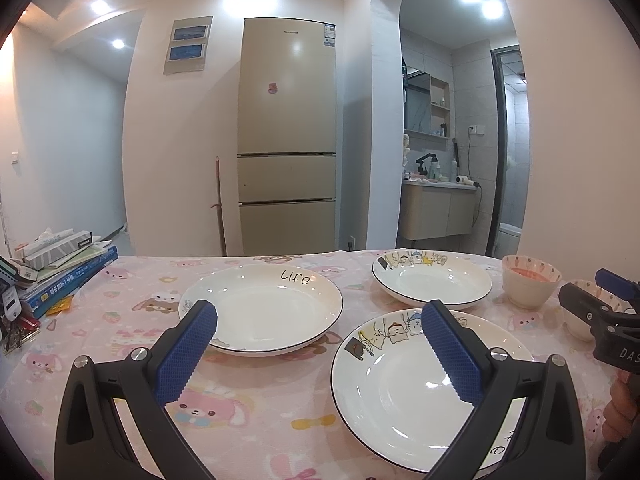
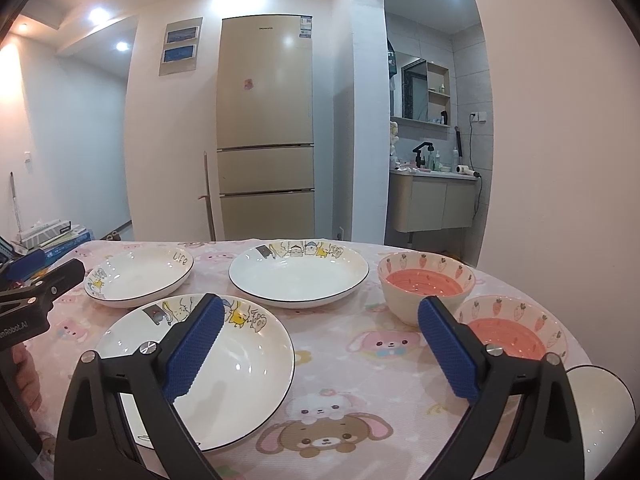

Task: Organize plates and bowls

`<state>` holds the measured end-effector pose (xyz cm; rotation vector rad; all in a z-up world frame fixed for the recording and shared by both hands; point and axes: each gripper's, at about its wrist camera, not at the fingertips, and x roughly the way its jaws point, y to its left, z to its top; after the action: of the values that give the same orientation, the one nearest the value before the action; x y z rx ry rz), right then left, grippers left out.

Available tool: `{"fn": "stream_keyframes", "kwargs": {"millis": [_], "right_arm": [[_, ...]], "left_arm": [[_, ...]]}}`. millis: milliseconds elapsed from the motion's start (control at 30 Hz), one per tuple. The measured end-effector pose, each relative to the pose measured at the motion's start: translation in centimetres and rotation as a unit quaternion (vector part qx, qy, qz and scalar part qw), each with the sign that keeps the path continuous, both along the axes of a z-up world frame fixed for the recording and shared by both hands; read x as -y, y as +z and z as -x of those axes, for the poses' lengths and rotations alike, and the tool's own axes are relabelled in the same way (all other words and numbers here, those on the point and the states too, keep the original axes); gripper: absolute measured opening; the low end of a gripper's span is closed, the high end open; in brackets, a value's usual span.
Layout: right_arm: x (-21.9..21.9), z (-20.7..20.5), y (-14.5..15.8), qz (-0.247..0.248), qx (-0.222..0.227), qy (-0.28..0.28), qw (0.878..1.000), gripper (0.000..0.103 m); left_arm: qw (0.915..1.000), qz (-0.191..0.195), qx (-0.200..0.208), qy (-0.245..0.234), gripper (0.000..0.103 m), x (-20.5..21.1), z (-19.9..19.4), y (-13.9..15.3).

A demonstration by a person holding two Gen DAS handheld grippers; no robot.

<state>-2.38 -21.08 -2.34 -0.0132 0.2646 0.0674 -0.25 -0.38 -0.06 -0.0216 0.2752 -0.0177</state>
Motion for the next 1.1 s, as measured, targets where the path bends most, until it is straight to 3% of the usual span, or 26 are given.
{"fn": "stream_keyframes", "kwargs": {"millis": [1100], "right_arm": [[0.17, 0.01, -0.09, -0.002, 0.002, -0.004, 1.000, 0.100]], "left_arm": [[1.0000, -0.001, -0.003, 0.002, 0.103, -0.63, -0.34, -0.01]]}}
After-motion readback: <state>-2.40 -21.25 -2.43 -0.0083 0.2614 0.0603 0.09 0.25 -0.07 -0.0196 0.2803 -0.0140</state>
